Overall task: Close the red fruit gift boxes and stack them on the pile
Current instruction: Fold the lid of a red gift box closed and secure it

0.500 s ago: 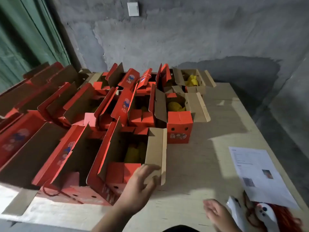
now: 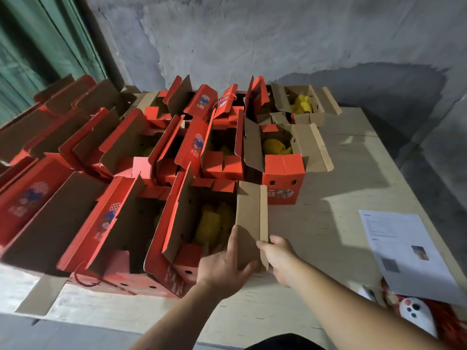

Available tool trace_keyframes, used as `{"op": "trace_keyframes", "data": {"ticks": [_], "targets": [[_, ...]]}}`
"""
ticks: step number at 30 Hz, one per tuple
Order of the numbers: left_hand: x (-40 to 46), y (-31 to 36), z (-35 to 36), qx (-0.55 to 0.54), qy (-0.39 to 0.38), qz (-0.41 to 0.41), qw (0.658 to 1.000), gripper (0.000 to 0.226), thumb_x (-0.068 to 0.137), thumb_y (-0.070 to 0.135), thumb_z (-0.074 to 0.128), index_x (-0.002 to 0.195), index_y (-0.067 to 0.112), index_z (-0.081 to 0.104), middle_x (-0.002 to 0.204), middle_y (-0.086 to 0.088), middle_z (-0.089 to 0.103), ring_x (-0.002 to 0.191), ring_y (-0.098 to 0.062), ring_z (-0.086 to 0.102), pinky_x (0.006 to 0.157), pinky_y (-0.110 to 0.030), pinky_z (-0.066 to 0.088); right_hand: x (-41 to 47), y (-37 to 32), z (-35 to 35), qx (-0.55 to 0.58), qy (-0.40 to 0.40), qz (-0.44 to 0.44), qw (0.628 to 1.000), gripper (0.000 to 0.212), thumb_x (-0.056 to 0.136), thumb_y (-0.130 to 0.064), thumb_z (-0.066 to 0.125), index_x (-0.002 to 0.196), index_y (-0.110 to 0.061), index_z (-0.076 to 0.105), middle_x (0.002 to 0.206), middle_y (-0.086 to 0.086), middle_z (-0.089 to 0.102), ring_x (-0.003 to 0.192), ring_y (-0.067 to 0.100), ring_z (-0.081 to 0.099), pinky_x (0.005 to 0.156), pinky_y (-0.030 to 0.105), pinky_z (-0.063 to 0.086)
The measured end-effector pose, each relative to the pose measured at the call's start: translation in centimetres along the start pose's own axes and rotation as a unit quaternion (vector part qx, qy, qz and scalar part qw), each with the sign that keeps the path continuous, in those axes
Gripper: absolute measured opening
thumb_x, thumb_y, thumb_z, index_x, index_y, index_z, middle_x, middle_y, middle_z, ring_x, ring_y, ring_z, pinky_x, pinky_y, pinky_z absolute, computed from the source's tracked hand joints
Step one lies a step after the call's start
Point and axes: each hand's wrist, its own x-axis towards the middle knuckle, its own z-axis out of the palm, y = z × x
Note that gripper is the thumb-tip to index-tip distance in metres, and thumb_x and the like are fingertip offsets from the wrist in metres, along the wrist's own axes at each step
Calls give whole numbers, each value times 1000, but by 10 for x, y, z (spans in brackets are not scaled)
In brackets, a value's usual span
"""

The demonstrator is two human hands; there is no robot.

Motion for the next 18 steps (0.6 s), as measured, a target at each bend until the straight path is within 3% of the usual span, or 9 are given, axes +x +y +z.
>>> {"op": "trace_keyframes", "data": {"ticks": [2, 4, 6, 7, 9, 11, 13, 16, 18], "targets": [[2, 13, -5, -22, -43, 8, 999, 107, 82, 86, 21, 159, 31, -28, 105, 3, 75, 93, -23, 72, 74, -36, 53, -2, 2, -17, -37, 4, -53, 998, 62, 104, -29, 62, 159, -19, 36, 155, 3, 48, 142, 28, 47, 114, 42, 40], [5, 35, -7, -55, -103, 8, 993, 110, 84, 85, 29, 159, 29, -28, 138, -5, 65, 121, -27, 65, 94, -37, 50, -6, -1, -41, -86, 12, -107, 990, 55, 106, -27, 58, 157, -18, 40, 155, 1, 49, 141, 25, 48, 110, 36, 39], [8, 61, -6, -123, -163, 22, 979, 111, 88, 78, 42, 160, 29, -28, 165, -11, 36, 145, -32, 45, 114, -44, 40, -13, -6, -70, -121, 14, -149, 981, 33, 106, -24, 55, 138, -24, 61, 134, -7, 67, 122, 17, 62, 94, 29, 47], [8, 74, -5, -172, -190, 28, 966, 112, 91, 71, 50, 160, 29, -28, 170, -13, 23, 153, -33, 33, 121, -48, 33, -17, -9, -85, -134, 12, -166, 977, 22, 106, -21, 54, 123, -26, 68, 115, -13, 74, 108, 10, 68, 82, 24, 49], [6, 99, -6, -254, -225, 56, 939, 114, 97, 53, 61, 160, 25, -30, 174, -12, 6, 159, -27, 15, 128, -41, 18, -21, -16, -115, -177, 18, -205, 962, 19, 103, -16, 55, 98, -26, 70, 88, -17, 75, 80, -2, 66, 65, 16, 48], [1, 119, -12, -275, -193, 90, 938, 101, 101, 34, 64, 165, 14, -11, 171, -15, 18, 157, -24, 23, 124, -23, 17, -22, -27, -143, -238, 16, -227, 944, 18, 101, -13, 55, 93, -22, 68, 85, -9, 74, 76, 2, 62, 66, 22, 46], [-6, 137, -23, -271, -115, 126, 947, 76, 100, 23, 61, 163, 10, 21, 160, -15, 42, 146, -24, 40, 109, -10, 23, -18, -39, -169, -301, 4, -237, 924, 15, 101, -13, 55, 98, -20, 69, 91, -1, 74, 83, 12, 64, 73, 28, 47], [-15, 159, -52, -278, -12, 199, 940, 59, 97, 33, 58, 153, 24, 43, 145, -2, 58, 128, -16, 53, 101, -14, 35, -9, -60, -193, -366, -5, -243, 898, 19, 102, -13, 57, 89, -24, 65, 79, -8, 71, 71, 8, 61, 65, 26, 45], [-8, 158, -73, -269, 58, 234, 932, 49, 94, 45, 54, 142, 32, 54, 138, 10, 62, 123, -9, 57, 101, -18, 43, -2, -71, -198, -385, 10, -259, 886, 18, 102, -15, 54, 91, -22, 66, 83, -11, 70, 80, 11, 63, 71, 30, 48]]}}
